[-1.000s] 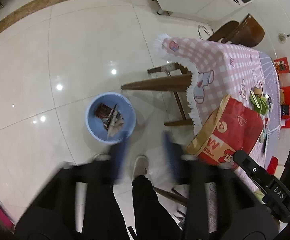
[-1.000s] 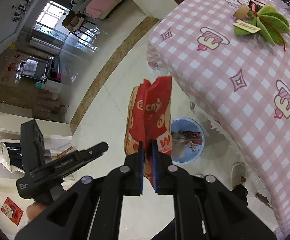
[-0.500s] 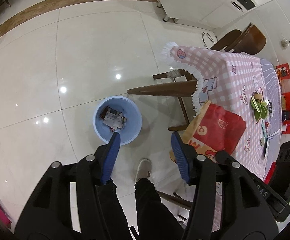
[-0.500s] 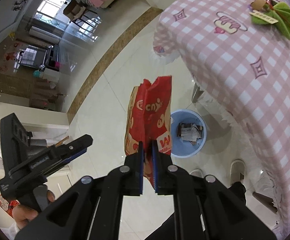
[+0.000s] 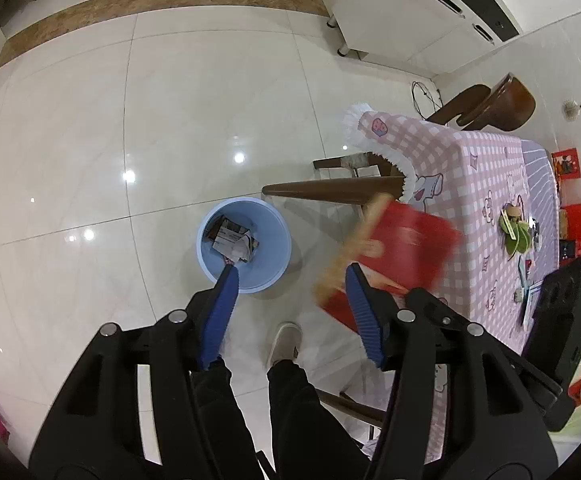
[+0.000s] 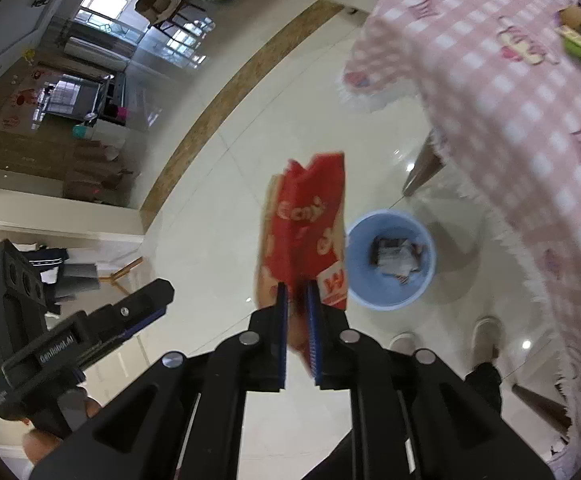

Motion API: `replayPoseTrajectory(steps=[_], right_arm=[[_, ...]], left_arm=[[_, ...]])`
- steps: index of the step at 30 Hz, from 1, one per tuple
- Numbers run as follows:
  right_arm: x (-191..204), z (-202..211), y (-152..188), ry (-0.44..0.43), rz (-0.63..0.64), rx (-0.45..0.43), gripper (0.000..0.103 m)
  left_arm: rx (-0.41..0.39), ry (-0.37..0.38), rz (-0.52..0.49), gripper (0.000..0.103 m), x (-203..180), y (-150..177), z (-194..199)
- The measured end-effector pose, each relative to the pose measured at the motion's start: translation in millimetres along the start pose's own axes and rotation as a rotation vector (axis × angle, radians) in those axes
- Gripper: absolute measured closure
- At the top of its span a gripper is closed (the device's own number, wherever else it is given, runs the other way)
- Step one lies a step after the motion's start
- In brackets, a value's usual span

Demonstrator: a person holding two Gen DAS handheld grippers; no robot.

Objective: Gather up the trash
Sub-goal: 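Open the right tool to drop the red paper bag into the bucket, then grasp the green plush toy with the left tool while the right tool grasps the dark snack packet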

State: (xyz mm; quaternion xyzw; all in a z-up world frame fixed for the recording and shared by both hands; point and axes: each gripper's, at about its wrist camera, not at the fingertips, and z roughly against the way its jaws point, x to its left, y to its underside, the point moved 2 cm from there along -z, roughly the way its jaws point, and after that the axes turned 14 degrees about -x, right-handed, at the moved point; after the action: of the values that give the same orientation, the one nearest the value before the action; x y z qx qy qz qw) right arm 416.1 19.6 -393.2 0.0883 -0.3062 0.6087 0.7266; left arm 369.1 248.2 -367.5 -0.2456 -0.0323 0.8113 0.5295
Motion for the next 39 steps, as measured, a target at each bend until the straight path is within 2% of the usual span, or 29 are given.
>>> replayPoseTrajectory(steps=[1, 3, 11, 16, 20, 23, 30, 35, 39], right_arm=[[1.3, -1.9, -0.6, 0.004, -0.001, 0.005, 0.084], [4.8, -3.5, -2.5, 0.010, 0.000, 0.001, 0.078], [13.0, 3.2, -5.6, 0.017, 0.008, -0.008, 0.078], [4.5, 32.3, -15.0, 0.021, -0.022, -0.066, 0.078], [-18.3, 67.2, -27.6, 0.046, -0.053, -0.136, 0.077], [-46.2, 96.0, -40.2, 0.082, -0.079, -0.202, 0.073], [-140.3, 165.9, -71.5, 0.207, -0.157, -0.352, 0.071], [-209.2, 198.8, -100.0, 0.271, -0.191, -0.390, 0.069], [-249.4, 206.5, -118.6, 0.291, -0.202, -0.389, 0.068]], left_arm=[[0.002, 0.005, 0.006, 0.047, 1.7, -0.6, 1.2], [0.002, 0.014, 0.014, 0.047, 4.5, -1.5, 3.7], [-0.006, 0.026, 0.011, 0.047, 6.4, -6.4, 10.5], [-0.001, 0.064, -0.040, 0.046, -22.3, -11.1, 10.2], [0.011, 0.116, -0.120, 0.046, -70.1, -13.6, 4.9], [0.025, 0.162, -0.210, 0.044, -123.5, -10.9, -4.5], [0.094, 0.231, -0.373, 0.042, -244.5, 14.5, -42.3], [0.152, 0.237, -0.436, 0.042, -322.7, 34.5, -84.5], [0.161, 0.213, -0.477, 0.042, -363.2, 43.8, -116.0]])
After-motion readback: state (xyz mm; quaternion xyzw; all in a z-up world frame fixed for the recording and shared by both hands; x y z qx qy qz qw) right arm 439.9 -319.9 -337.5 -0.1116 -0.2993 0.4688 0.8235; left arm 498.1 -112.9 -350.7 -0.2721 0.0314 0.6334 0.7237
